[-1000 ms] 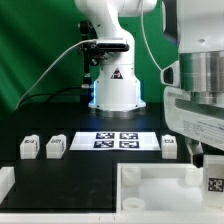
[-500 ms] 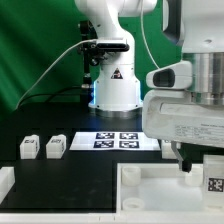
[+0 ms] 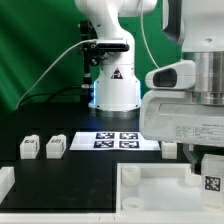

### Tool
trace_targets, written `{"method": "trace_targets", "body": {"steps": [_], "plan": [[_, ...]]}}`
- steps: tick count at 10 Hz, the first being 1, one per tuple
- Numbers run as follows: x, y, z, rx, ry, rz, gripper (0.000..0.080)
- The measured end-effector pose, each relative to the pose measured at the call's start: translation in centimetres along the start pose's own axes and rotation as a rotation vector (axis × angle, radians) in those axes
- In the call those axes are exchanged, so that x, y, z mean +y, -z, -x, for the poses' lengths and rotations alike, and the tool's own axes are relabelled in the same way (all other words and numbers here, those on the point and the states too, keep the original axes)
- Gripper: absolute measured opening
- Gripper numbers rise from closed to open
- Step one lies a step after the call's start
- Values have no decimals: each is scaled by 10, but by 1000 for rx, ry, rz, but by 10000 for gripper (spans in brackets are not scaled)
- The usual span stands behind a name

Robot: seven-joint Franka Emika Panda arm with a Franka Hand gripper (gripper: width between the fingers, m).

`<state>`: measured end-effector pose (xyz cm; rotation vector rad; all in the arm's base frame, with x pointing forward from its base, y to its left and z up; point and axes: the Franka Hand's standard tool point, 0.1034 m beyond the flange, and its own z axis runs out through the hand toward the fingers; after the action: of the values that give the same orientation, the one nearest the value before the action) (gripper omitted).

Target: Assemble one leg

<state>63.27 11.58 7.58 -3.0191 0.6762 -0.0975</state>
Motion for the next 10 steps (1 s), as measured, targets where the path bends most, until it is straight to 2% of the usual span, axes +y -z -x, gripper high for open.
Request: {"method": "trace_targets", "body": {"steps": [2, 4, 6, 7, 8, 9, 10], "plan": [[2, 0, 0, -8, -299, -3, 290], [2, 0, 1, -16, -779, 10, 290], [1, -2, 3, -21, -1178, -12, 290], [2, -2, 3, -40, -1366, -43, 290], [4, -2, 3, -54, -1434, -49, 290], [3, -3, 4, -56, -1457, -48, 372], [3, -3, 4, -55, -1445, -48, 372]]}}
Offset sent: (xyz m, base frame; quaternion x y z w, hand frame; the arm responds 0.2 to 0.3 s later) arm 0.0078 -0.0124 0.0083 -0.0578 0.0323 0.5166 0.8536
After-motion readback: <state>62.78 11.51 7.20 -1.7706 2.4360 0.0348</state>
